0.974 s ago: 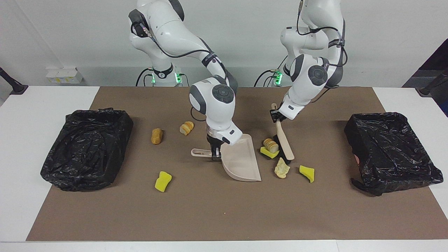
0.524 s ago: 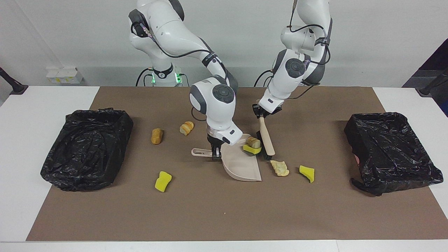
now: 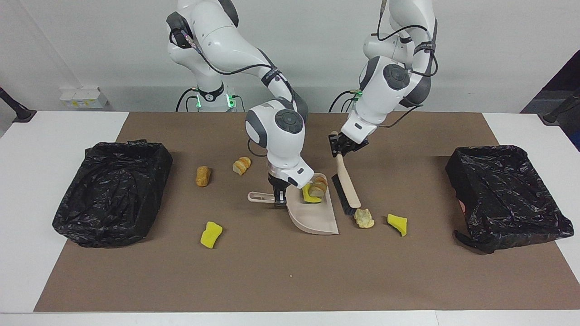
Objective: Sweep and dump trash in bin
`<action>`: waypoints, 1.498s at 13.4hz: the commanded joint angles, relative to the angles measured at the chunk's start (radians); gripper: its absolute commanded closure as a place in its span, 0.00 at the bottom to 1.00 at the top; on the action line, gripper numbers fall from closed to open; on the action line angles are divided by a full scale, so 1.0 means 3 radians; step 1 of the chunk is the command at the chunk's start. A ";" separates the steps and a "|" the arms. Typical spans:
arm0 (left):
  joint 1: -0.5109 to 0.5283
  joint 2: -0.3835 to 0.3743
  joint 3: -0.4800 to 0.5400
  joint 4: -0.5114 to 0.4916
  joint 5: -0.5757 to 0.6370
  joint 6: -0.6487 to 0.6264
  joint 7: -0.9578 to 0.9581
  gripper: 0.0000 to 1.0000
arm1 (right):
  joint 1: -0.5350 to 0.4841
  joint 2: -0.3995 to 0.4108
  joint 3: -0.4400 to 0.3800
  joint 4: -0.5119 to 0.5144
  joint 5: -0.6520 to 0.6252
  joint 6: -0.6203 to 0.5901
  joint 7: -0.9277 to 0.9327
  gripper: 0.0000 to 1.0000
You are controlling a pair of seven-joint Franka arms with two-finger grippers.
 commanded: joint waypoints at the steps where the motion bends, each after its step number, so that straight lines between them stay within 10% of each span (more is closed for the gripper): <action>1: 0.0382 0.0289 -0.0009 0.0599 0.0391 -0.0686 0.0372 1.00 | -0.0065 -0.0086 0.0025 -0.0139 0.0042 0.0104 0.0082 1.00; 8: 0.1140 0.0622 -0.0014 0.0592 0.0889 -0.0224 0.1257 1.00 | -0.0035 -0.0091 0.0025 -0.0139 0.0174 0.0038 0.0531 1.00; 20: -0.0065 0.0444 -0.0055 -0.0023 0.0459 0.0027 0.0242 1.00 | -0.0025 -0.0101 0.0025 -0.0149 0.0185 0.0043 0.0542 1.00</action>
